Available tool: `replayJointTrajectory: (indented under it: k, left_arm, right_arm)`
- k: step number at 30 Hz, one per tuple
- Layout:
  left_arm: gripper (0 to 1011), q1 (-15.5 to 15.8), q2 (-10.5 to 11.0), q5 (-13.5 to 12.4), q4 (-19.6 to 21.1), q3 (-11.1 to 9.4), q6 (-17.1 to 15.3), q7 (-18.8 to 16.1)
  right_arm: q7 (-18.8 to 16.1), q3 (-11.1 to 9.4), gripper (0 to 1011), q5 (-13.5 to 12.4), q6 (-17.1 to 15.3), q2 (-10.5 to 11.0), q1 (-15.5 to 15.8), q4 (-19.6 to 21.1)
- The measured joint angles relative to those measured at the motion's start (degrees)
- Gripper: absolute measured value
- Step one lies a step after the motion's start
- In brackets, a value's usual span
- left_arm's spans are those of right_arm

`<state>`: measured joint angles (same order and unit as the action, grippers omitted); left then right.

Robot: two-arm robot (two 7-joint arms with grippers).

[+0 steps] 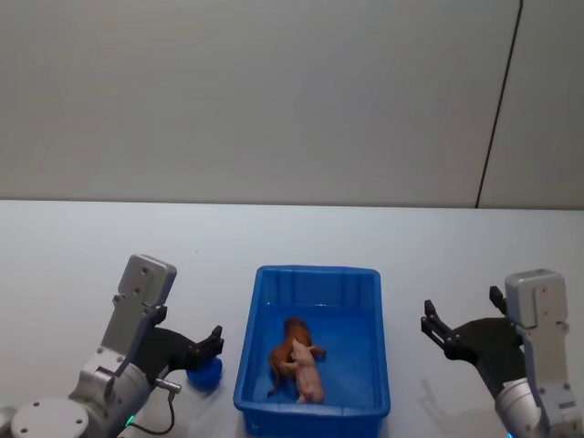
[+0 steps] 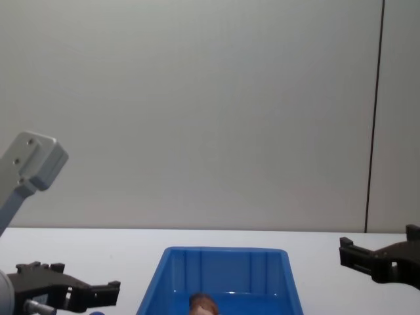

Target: Pick up the two dolls from the table and place them into the box.

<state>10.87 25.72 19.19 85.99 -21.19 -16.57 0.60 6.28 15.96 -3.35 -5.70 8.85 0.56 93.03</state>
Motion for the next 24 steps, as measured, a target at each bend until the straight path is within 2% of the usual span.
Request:
replayJointTrajectory:
  k: [24]
  left_arm:
    - [1000,2.57,-1.29,0.86,-5.64,0.64,-3.37,6.21]
  right_arm:
    - [-0.01,0.01,1000,0.0,0.0,0.0,0.0,0.0]
